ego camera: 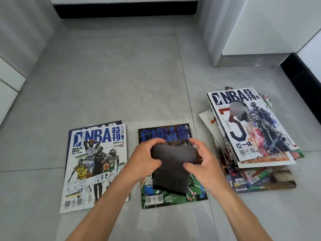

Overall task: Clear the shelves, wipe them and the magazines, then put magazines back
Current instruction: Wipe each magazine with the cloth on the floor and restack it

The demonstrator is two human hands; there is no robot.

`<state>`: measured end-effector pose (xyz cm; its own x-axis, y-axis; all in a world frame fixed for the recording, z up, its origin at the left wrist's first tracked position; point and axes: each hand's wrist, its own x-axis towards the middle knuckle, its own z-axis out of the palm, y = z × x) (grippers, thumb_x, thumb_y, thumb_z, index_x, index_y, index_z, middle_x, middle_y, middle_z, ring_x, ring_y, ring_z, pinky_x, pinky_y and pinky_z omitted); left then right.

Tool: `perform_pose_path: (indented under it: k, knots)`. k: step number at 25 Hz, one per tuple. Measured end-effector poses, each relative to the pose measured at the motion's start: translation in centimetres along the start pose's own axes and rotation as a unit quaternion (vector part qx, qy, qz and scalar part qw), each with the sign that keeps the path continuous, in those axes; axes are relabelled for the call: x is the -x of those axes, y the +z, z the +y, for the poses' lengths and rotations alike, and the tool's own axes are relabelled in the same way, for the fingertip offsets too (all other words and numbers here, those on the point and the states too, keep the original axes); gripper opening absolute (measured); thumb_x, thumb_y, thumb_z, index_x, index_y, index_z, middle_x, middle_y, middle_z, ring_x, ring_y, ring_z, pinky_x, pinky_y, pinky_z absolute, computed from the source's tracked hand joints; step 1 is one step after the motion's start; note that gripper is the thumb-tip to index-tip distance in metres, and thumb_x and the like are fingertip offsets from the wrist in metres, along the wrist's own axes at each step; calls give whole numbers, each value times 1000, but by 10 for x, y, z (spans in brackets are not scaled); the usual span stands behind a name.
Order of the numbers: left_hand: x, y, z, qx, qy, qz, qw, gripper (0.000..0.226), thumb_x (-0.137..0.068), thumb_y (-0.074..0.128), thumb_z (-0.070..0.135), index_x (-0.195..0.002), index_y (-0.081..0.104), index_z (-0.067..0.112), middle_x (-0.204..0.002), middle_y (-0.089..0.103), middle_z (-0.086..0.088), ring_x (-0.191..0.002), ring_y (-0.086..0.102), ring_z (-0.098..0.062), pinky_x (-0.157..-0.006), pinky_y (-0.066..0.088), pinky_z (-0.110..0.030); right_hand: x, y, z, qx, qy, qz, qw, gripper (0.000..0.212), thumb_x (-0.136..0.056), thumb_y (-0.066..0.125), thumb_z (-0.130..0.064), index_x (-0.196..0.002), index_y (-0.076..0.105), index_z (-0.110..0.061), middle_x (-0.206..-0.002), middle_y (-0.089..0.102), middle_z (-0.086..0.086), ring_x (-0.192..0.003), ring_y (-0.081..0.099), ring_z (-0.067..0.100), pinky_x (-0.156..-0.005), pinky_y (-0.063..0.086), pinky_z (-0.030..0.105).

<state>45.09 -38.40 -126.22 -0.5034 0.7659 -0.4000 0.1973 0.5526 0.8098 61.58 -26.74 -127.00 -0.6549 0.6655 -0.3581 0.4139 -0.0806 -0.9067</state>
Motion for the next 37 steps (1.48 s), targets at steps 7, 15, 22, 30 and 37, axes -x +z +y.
perform_pose_path:
  k: [7,15,22,30,37]
  knots:
    - [9,-13,17,279,-12,-53,959,48,-87,71,14,-125,54,39,-101,76,3,-101,69,-11,-83,53,-17,-9,-11,-20,-196,73,50,977,13,-89,71,-17,-102,69,-14,-98,76,6,-86,73,16,-65,55,24]
    - [5,21,1,461,-170,19,871,22,-93,64,24,-114,62,28,-113,65,-2,-91,62,-16,-67,52,-30,-13,-12,4,-169,159,-68,970,68,-76,80,-3,-128,57,-39,-109,74,11,-101,72,26,-80,56,37]
    - [4,18,-3,68,-87,-32,993,66,-72,81,5,-128,62,34,-127,59,7,-110,58,-9,-94,49,-23,-11,-10,10,-21,86,-76,993,61,-75,78,2,-121,64,-35,-112,67,-5,-98,67,11,-78,56,26]
    - [8,30,-6,204,-76,-132,967,18,-85,75,16,-101,68,16,-96,73,-1,-85,68,-16,-72,56,-34,-20,-21,-2,-186,115,5,976,29,-78,79,-19,-104,67,-19,-93,74,-1,-92,67,21,-72,47,32]
    - [3,68,-23,373,-172,9,912,36,-82,76,12,-115,65,22,-99,76,2,-92,72,-16,-80,56,-32,9,28,31,44,-108,264,958,38,-92,69,-28,-127,55,-28,-127,57,-14,-122,54,11,-103,42,31]
